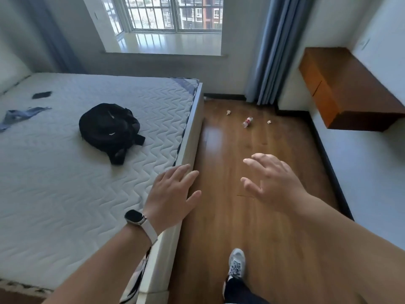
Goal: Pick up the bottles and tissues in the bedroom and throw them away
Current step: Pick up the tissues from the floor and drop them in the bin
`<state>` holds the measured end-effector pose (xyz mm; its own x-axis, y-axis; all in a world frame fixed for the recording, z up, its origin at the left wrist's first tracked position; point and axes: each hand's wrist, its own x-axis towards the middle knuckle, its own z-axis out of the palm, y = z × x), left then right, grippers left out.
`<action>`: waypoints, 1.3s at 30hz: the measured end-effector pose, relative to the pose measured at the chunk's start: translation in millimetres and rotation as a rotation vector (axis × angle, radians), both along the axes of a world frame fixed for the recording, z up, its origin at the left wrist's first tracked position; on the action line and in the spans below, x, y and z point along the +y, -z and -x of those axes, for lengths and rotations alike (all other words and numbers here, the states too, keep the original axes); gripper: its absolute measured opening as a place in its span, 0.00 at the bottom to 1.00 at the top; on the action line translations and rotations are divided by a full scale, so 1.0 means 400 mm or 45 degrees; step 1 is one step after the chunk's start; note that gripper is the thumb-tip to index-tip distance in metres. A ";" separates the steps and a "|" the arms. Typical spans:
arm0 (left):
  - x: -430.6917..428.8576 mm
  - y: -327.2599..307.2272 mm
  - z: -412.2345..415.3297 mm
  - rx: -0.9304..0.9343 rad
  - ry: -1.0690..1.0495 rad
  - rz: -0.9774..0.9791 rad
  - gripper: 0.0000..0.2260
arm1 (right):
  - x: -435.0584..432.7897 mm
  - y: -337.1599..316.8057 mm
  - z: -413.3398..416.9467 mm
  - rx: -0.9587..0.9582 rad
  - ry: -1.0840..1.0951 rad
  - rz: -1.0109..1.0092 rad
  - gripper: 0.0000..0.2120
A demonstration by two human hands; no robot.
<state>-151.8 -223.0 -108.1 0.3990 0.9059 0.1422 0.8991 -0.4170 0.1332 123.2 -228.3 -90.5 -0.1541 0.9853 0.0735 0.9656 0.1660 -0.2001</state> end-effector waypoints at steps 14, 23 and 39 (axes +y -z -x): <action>0.508 -0.036 -0.353 0.012 0.099 -0.056 0.24 | 0.476 -0.034 -0.357 -0.039 0.046 0.007 0.35; 0.780 -0.006 -0.471 0.043 0.197 -0.094 0.21 | 0.687 -0.008 -0.471 -0.048 0.124 0.081 0.37; 1.533 0.085 -0.673 0.005 0.460 -0.022 0.22 | 1.323 0.013 -0.648 -0.212 0.310 0.155 0.33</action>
<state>117.6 390.3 -142.1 0.6934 0.7040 0.1536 0.6940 -0.7099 0.1201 382.6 300.7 -95.8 0.0874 0.9947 -0.0535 0.9952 -0.0896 -0.0401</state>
